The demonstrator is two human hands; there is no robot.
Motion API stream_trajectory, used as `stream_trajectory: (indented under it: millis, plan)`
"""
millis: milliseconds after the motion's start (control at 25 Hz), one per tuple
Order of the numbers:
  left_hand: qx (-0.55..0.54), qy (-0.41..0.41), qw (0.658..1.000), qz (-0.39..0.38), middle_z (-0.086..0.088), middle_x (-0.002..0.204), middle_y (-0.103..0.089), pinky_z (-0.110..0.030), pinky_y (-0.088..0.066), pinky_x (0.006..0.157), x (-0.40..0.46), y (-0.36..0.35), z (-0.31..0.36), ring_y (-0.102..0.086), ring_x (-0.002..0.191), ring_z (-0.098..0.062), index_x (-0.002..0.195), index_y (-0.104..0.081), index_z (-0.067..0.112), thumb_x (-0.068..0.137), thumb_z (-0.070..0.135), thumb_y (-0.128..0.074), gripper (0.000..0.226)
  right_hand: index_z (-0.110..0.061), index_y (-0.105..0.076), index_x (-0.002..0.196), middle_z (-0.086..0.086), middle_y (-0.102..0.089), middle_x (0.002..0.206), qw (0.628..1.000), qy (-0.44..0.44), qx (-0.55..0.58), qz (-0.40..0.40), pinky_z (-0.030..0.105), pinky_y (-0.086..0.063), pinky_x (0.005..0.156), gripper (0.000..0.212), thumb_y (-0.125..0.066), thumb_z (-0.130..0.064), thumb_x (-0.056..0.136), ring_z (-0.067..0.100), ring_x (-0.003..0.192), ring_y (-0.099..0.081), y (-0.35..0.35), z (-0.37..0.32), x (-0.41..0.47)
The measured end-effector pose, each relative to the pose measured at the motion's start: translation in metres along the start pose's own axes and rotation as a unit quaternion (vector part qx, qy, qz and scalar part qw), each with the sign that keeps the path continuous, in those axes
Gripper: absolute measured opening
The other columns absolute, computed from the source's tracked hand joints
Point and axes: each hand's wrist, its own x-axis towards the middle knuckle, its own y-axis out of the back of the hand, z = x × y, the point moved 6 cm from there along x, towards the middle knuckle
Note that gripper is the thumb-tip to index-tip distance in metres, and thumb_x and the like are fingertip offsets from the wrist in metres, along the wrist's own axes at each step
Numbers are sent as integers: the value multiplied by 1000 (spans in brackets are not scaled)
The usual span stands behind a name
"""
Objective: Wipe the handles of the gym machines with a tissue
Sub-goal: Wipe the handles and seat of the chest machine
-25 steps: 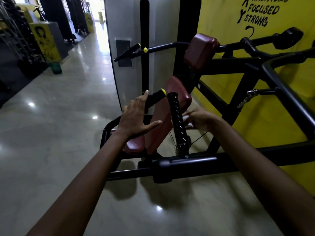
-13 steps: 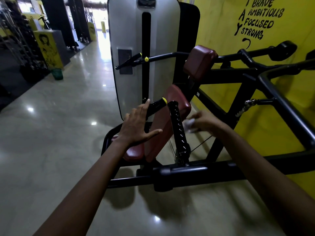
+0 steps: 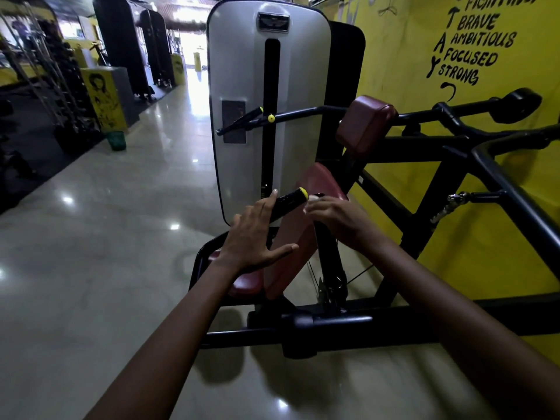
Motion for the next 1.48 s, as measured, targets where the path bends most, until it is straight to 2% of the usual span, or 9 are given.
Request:
stream_trajectory:
  millis: [240, 480, 640, 800, 1040, 1200, 1280, 1360, 1480]
  plan:
    - [0, -4, 1000, -3, -3, 144, -36, -42, -42, 88, 0, 0, 0, -44, 116, -24, 153, -5, 15, 70, 84, -38, 112, -6, -72, 85, 9, -71, 92, 987, 130, 28, -94, 33, -59, 67, 13, -74, -1, 74, 23, 88, -69, 4, -45, -41]
    - [-6, -4, 1000, -3, -3, 145, -35, -43, -41, 89, -1, 1, 1, -43, 119, -24, 153, -5, 17, 71, 83, -40, 111, -13, -73, 92, 2, -72, 97, 964, 215, 58, -143, 25, -58, 74, 34, -42, -26, 83, 17, 97, -68, 20, -78, -78]
    - [0, 2, 1000, 1, -1, 146, -34, -42, -40, 89, -1, 0, 1, -43, 118, -24, 153, -5, 17, 71, 83, -41, 111, -7, -70, 101, 9, -70, 105, 975, 173, 93, -103, 32, -59, 75, 32, -42, -11, 87, 22, 100, -66, 22, -55, -69]
    - [4, 3, 1000, 6, -1, 144, -36, -42, -41, 88, -1, -1, 0, -45, 115, -24, 153, -8, 17, 71, 83, -41, 111, -5, -68, 107, 13, -67, 115, 997, 67, -36, -22, 34, -50, 95, 31, -63, 7, 79, 26, 112, -61, 33, -1, -22]
    - [0, 0, 1000, -3, 0, 145, -35, -40, -40, 86, -1, 0, 0, -44, 114, -23, 153, -3, 19, 71, 83, -42, 111, -3, -61, 117, 13, -60, 123, 984, 39, -67, -158, 41, -50, 94, 28, -49, -5, 93, 28, 121, -51, -3, 7, 14]
    - [-10, -5, 1000, -10, 0, 145, -34, -40, -39, 88, -1, 0, 0, -42, 117, -23, 153, -2, 19, 71, 83, -42, 111, -5, -65, 111, 11, -66, 106, 973, 147, -69, -164, 41, -50, 92, 25, -56, -5, 88, 28, 104, -60, -9, -23, 3]
    - [-12, -8, 1000, -12, -1, 146, -33, -41, -40, 89, -2, 1, 0, -42, 118, -22, 153, -1, 19, 71, 84, -40, 112, -10, -60, 120, 8, -64, 113, 951, 172, -89, -241, 45, -23, 115, 30, -50, -8, 92, 24, 113, -57, -17, -33, -5]
    - [-11, -9, 1000, -12, -1, 147, -32, -41, -40, 90, -2, 1, -1, -42, 119, -23, 153, -1, 19, 70, 84, -40, 113, -15, -55, 126, 2, -61, 118, 917, 183, -146, -323, 44, 7, 116, 33, -43, -11, 96, 18, 120, -52, -27, -43, -15]
    - [-15, -10, 1000, -11, -1, 146, -33, -39, -38, 89, -2, 2, 1, -42, 119, -22, 153, -2, 18, 71, 83, -42, 112, -15, -63, 102, 4, -66, 91, 916, 240, -114, -301, 55, -2, 116, 18, -53, -6, 89, 22, 99, -64, -24, -71, -28]
